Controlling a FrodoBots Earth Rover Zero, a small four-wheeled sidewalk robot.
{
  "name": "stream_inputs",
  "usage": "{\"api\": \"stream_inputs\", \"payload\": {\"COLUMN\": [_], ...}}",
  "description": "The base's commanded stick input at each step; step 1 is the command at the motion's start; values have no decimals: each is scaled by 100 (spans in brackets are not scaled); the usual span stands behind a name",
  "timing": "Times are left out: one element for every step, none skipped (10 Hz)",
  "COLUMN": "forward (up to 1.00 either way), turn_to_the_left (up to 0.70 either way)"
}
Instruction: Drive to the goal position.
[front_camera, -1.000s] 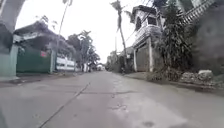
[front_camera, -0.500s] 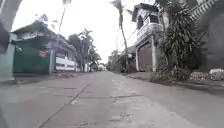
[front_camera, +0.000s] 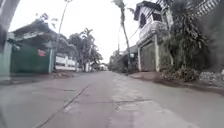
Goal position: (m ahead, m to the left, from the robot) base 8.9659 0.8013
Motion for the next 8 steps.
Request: {"api": "stream_inputs", "payload": {"forward": [70,70,70,70,70,70,70,70], "turn_to_the_left": [-3,-13,-22,-32,-35,-35,-35,-35]}}
